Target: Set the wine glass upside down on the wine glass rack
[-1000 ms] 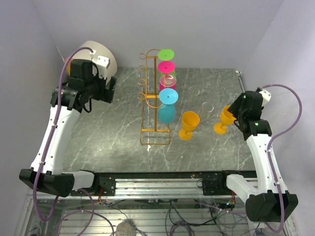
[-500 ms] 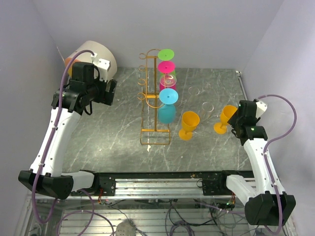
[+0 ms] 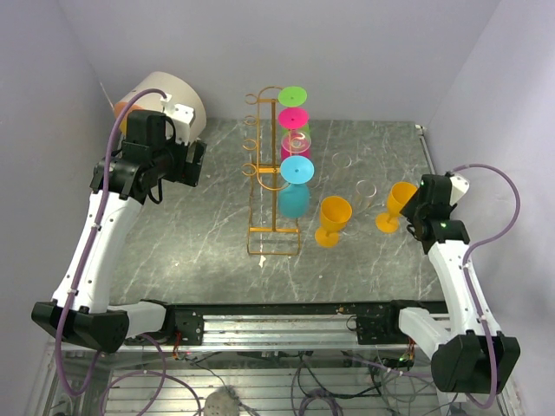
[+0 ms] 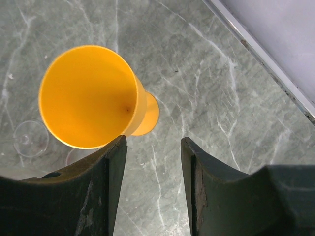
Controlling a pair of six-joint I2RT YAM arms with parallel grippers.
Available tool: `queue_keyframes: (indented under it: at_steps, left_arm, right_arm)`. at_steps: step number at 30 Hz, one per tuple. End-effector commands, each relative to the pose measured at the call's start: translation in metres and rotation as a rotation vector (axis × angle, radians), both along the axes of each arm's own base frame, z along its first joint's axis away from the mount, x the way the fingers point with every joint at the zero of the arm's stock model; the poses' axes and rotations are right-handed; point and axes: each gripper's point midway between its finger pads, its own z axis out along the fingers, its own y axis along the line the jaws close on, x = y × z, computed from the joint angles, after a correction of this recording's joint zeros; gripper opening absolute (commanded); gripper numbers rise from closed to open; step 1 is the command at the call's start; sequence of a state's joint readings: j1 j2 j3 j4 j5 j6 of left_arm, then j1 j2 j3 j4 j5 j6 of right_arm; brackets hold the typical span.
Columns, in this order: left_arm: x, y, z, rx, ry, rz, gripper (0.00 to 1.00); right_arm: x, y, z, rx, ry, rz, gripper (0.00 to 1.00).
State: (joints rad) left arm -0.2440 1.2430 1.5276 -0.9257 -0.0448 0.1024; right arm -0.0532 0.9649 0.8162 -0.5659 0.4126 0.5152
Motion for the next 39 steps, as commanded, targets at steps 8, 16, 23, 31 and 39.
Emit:
queue_keyframes:
  at_steps: [8, 16, 23, 31, 39]
  left_arm:
    - [0.001, -0.003, 0.002, 0.003, -0.018, -0.02, 0.98]
    - [0.003, -0.003, -0.002, 0.012, -0.01, -0.023, 0.98]
    - [0.005, -0.006, -0.004, 0.006, -0.003, -0.037, 0.98]
    - [0.005, -0.009, -0.004, -0.004, 0.001, -0.054, 0.97]
    - [0.003, -0.01, -0.002, -0.009, -0.004, -0.056, 0.97]
  right_arm:
    - [0.019, -0.006, 0.033, -0.023, -0.107, -0.004, 0.48]
    - [0.044, -0.003, 0.024, -0.008, -0.127, 0.02, 0.46]
    - [0.054, 0.001, 0.009, 0.016, -0.104, 0.046, 0.39]
    - [0.05, 0.002, 0.002, 0.02, -0.086, 0.055, 0.24]
    - [0.042, 0.008, -0.015, 0.047, -0.035, 0.075, 0.22]
